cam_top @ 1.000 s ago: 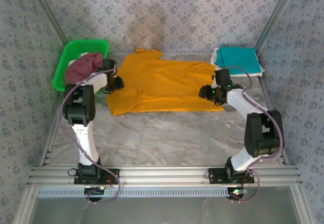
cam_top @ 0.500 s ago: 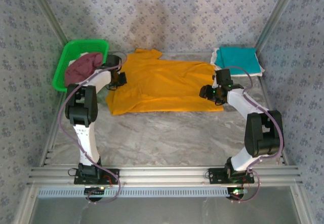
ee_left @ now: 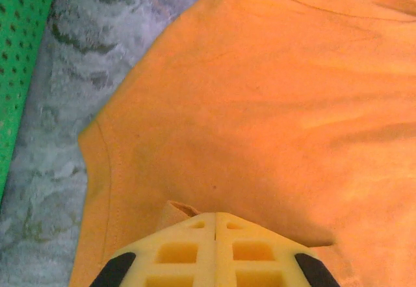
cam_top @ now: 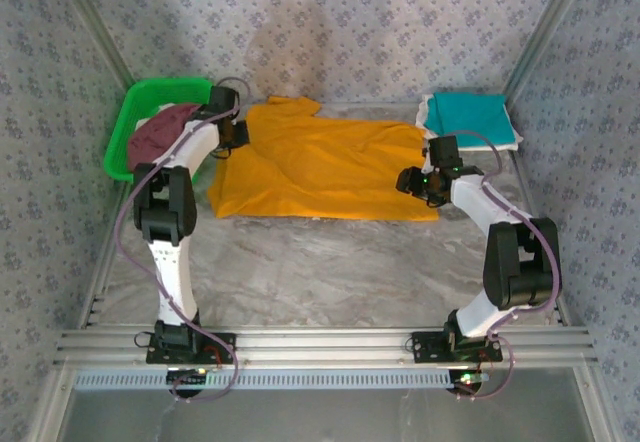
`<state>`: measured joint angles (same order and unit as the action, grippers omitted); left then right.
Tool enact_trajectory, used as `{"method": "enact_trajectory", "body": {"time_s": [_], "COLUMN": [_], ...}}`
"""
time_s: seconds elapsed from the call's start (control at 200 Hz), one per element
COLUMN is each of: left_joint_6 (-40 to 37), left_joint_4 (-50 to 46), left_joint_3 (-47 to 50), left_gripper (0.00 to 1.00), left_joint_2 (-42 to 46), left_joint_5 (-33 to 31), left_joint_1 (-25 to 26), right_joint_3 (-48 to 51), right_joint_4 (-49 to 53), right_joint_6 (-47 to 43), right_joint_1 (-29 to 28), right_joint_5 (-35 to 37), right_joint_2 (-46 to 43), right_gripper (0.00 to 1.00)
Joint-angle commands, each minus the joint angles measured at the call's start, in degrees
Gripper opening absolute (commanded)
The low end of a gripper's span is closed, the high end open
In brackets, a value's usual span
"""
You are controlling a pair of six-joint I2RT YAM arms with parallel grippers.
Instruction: Fold and stack the t-shirts
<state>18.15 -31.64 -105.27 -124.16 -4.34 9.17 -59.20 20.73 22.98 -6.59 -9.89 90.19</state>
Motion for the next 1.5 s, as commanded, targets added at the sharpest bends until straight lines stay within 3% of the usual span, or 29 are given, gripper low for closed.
{"method": "enact_trajectory", "body": {"time_s": [0.0, 0.07, 0.165, 0.37, 0.485, 0.55, 0.67, 0.77, 0.944, 1.019, 1.244, 1.319, 1.499], "left_joint_6": [-3.04, -4.66, -6.77, -11.45, -11.48, -9.94, -4.58, -0.08, 4.04, 4.6, 4.93, 4.58, 4.53], "left_joint_4": [-5.35, -6.93, -10.67, -15.3, -15.97, -12.33, 0.76, 7.47, 10.75, 8.73, 5.3, 4.8, 4.34], "left_joint_3": [-7.91, -11.89, -16.77, -24.42, -24.93, -20.05, -0.48, 15.12, 36.6, 41.3, 49.96, 51.32, 52.32], "left_gripper": [0.0, 0.0, 0.12, 0.15, 0.31, 0.35, 0.48, 0.49, 0.48, 0.48, 0.48, 0.48, 0.47], "left_joint_2": [-4.77, -7.05, -9.89, -12.9, -10.59, -5.35, 8.86, 19.18, 30.53, 31.98, 35.92, 36.36, 35.83], "left_joint_5": [-0.16, 0.48, 1.5, 0.82, -0.29, -0.08, 2.63, 4.03, 4.82, 6.31, 8.51, 9.05, 10.89], "left_joint_1": [0.28, 0.43, 0.59, 1.14, 1.15, 1.16, 1.11, 1.2, 0.06, -1.37, -4.49, -5.56, -6.8], "right_joint_3": [-0.96, -0.92, -0.87, -0.41, -0.04, 0.61, 0.04, -1.28, -4.47, -5.78, -6.33, -4.76, -0.73], "right_joint_4": [0.66, 0.66, 0.77, 0.97, 1.77, 1.78, 3.08, 4.73, 6.96, 7.39, 8.01, 7.53, 6.43], "right_joint_6": [-0.34, -0.35, -0.41, -0.14, 1.45, 2.61, 2.14, 1.04, -0.84, -0.2, 3.07, 3.93, 5.14], "right_joint_1": [0.47, 0.52, 0.55, 1.04, 2.33, 4.17, 5.88, 5.55, 1.52, 0.21, 1.28, 3.16, 8.05], "right_joint_5": [-0.56, -0.66, -0.66, -0.66, 0.0, -0.34, -2.27, -2.77, -1.87, -1.99, -1.95, -2.44, -3.38], "right_joint_2": [-1.6, -1.99, -2.3, -2.35, -2.5, -2.06, 0.22, 2.43, 7.13, 10.32, 14.71, 15.06, 13.97], "right_gripper": [0.55, 0.56, 0.56, 0.56, 0.56, 0.57, 0.55, 0.52, 0.29, 0.17, 0.11, 0.03, 0.07]}}
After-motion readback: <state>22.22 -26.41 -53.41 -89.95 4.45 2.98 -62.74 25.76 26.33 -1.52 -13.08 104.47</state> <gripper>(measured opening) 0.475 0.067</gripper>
